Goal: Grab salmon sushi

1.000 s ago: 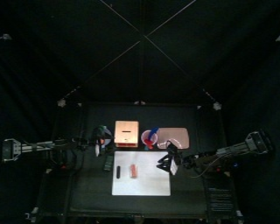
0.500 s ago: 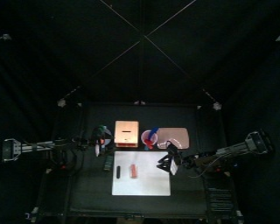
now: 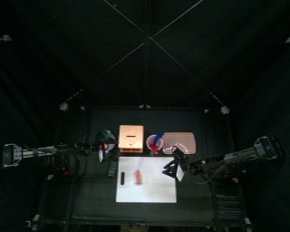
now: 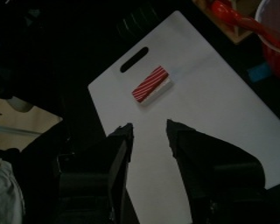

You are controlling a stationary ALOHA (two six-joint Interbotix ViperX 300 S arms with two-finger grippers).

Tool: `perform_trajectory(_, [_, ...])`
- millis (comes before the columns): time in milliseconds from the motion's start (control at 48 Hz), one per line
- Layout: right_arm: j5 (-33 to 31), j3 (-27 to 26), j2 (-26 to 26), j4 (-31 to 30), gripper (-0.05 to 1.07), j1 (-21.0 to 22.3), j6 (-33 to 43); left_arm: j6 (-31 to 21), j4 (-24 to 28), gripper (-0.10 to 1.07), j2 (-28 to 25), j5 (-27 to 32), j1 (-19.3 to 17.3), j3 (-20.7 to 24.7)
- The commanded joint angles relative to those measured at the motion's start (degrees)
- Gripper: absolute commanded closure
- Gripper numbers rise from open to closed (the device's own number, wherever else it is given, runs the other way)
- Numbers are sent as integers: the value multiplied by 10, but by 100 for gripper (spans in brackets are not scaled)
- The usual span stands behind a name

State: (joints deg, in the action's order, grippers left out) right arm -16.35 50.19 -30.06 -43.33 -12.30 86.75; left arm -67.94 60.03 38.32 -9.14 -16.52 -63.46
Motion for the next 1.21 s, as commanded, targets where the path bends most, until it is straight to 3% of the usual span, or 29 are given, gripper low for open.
perform_trajectory(0, [2,-5,-4,-1,28,-1,0,0,-1,-5,0,-2,-1,11])
perform_trajectory(167, [22,4,25,4,28,3,8,2,-1,-5,2,-36,4,11])
perform_trajectory(375, [42,-48,67,10,28,11,9,4,3,-5,3,-81,-2,15])
perform_trajectory(625, [33,-100,126,151,28,30,-1,33,16,-5,7,-80,-23,15])
perform_trajectory(979, [-72,-188,217,285,26,26,4,96,12,-5,12,-79,-64,21])
perform_trajectory(1188, [-174,-275,289,303,24,30,5,113,11,-5,13,-77,-69,24])
